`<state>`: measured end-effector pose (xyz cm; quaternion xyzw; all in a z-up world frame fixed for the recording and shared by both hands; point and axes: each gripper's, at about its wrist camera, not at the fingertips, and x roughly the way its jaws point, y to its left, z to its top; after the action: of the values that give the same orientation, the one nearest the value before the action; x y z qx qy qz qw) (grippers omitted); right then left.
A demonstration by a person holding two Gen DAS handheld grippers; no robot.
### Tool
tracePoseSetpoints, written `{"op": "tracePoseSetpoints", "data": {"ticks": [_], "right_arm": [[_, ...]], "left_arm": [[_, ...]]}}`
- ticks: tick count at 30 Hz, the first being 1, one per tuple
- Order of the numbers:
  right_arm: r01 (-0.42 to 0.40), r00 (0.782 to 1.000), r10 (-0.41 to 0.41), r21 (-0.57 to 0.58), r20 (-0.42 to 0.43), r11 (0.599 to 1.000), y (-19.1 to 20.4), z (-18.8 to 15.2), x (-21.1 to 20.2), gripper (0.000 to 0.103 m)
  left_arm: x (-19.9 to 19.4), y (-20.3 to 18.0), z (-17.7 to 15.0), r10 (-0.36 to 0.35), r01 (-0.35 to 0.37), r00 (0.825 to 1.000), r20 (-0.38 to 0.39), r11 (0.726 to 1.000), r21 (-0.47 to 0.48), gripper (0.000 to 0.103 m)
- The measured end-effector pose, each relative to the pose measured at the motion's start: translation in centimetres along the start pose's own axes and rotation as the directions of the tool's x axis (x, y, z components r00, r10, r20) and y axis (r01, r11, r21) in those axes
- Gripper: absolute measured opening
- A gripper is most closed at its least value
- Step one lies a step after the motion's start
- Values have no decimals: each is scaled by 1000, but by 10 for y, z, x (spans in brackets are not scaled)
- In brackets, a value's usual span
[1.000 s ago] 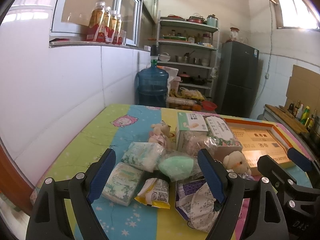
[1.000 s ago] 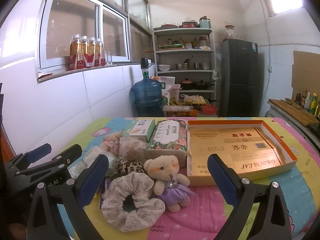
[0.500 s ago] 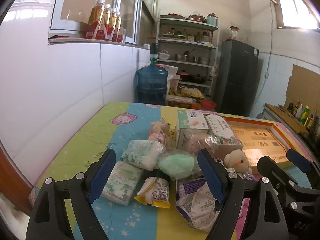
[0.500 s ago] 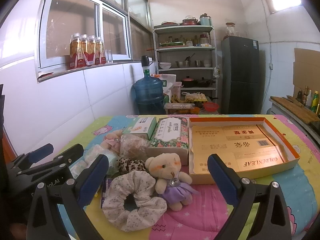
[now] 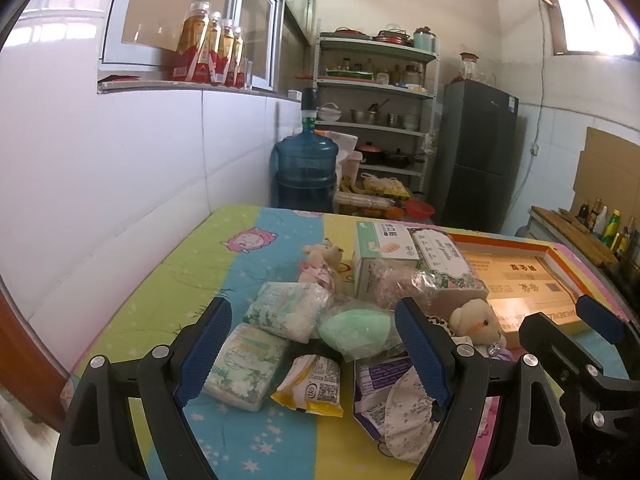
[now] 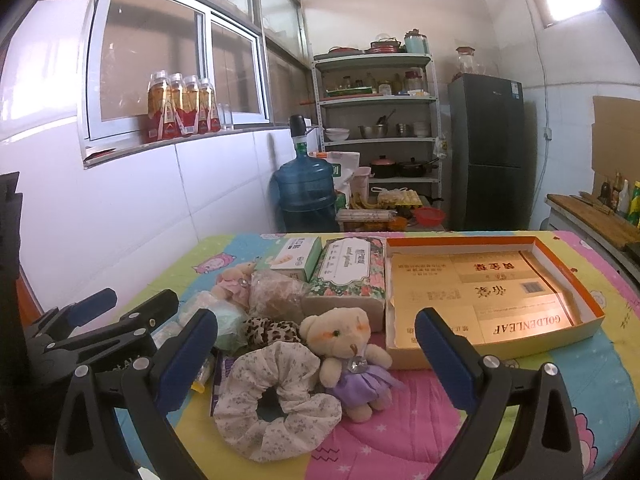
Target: Organize soft objects
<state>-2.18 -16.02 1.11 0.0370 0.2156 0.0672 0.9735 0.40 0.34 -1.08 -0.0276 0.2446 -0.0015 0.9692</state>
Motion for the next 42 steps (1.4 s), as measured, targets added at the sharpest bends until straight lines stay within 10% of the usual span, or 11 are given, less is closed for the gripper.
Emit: {"op": "tracePoseSetpoints", "data": {"ticks": [35, 42], "right_arm": [[-103, 988, 99, -29, -115, 994, -6, -30, 23, 100], [-190, 964, 178, -45, -199, 981, 6, -47, 43, 63]], "left_arm": [[10, 37, -24, -32, 32, 999, -24, 999, -19, 85], [14, 56, -37, -46, 45, 999, -24, 999, -26, 85]]}}
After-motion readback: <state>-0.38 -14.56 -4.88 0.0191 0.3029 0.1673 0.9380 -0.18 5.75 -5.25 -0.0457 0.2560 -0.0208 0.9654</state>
